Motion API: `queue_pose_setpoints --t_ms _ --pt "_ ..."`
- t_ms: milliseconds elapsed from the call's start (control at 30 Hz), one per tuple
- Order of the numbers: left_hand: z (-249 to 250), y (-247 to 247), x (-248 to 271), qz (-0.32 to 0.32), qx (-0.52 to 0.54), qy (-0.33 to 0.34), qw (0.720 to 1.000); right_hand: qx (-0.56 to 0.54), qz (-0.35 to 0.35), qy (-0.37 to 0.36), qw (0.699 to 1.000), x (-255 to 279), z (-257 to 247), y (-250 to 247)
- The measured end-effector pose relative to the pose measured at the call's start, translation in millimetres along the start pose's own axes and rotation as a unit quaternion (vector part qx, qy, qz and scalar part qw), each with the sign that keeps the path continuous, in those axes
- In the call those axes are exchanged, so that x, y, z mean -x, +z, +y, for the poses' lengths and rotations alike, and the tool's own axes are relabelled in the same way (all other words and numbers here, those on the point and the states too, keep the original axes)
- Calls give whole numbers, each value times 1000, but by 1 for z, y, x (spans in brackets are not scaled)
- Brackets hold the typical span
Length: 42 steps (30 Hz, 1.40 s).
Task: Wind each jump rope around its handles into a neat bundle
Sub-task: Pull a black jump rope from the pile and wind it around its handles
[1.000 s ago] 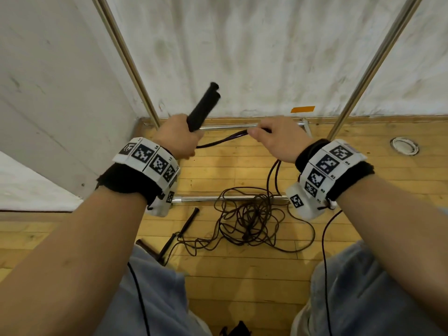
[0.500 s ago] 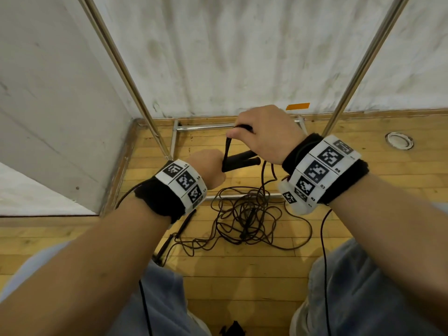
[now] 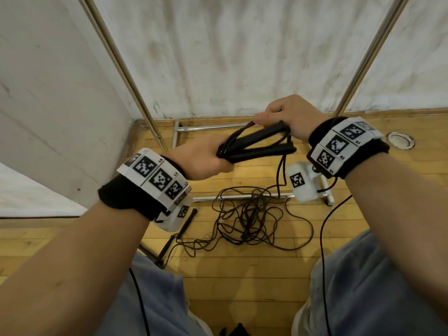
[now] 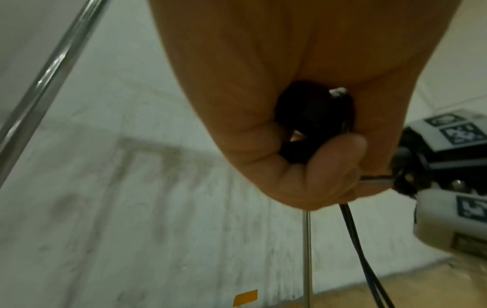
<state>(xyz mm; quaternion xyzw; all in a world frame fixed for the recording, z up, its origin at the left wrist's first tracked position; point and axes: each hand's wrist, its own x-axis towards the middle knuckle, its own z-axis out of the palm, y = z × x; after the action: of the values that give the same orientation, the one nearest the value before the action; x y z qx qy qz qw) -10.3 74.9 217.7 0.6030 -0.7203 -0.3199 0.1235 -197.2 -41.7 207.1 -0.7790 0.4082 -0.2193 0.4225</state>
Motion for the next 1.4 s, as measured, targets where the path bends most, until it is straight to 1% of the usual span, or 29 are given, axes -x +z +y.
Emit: queue_pose_setpoints --t_ms 100,133,233,300,367,433,500,600,700,767,833,967,1033,1067,1100,1167,1300,1367,1400 --pt "6 -7 5 15 122 22 992 -94 -7 4 996 1 -1 4" --pt "8 -8 6 23 162 29 986 -106 -4 4 994 2 -3 7" --pt "10 -10 6 57 266 38 962 -70 13 -13 997 3 -6 19" --pt "9 -10 3 82 317 31 944 -28 38 -13 999 2 -6 26" --pt "6 -8 0 120 355 4 927 12 59 -5 998 5 -7 34" --pt "5 -6 -3 154 390 -24 907 26 53 -7 998 7 -7 42" --pt "4 -4 -5 172 421 -39 890 39 44 7 998 10 -9 51" --pt "4 -4 -6 171 451 -59 874 70 30 28 997 12 -10 59" --pt "3 -3 -8 159 463 -68 869 74 13 37 996 15 -14 62" --pt "3 -4 -9 160 452 -65 875 55 14 31 998 16 -16 64" --pt "0 -6 -11 183 430 -70 881 67 15 14 998 18 -18 67" --pt "-14 -9 -17 281 344 -98 891 150 -5 -14 989 21 -18 71" --pt "-23 -9 -20 322 299 -116 891 161 -25 -21 986 22 -18 67" --pt "-28 -9 -22 333 281 -128 891 160 -34 -24 986 22 -18 65" --pt "-31 -8 -23 336 260 -139 895 157 -41 -27 986 23 -20 62" --pt "-35 -5 -24 329 196 -152 911 145 -52 -33 988 25 -23 60" --pt "-36 8 -29 287 23 -157 945 134 -89 -47 986 30 -33 65" --pt "-34 16 -32 263 -57 -146 952 121 -105 -53 986 32 -37 69" --pt "-34 20 -34 261 -75 -139 952 111 -116 -52 986 33 -38 71"
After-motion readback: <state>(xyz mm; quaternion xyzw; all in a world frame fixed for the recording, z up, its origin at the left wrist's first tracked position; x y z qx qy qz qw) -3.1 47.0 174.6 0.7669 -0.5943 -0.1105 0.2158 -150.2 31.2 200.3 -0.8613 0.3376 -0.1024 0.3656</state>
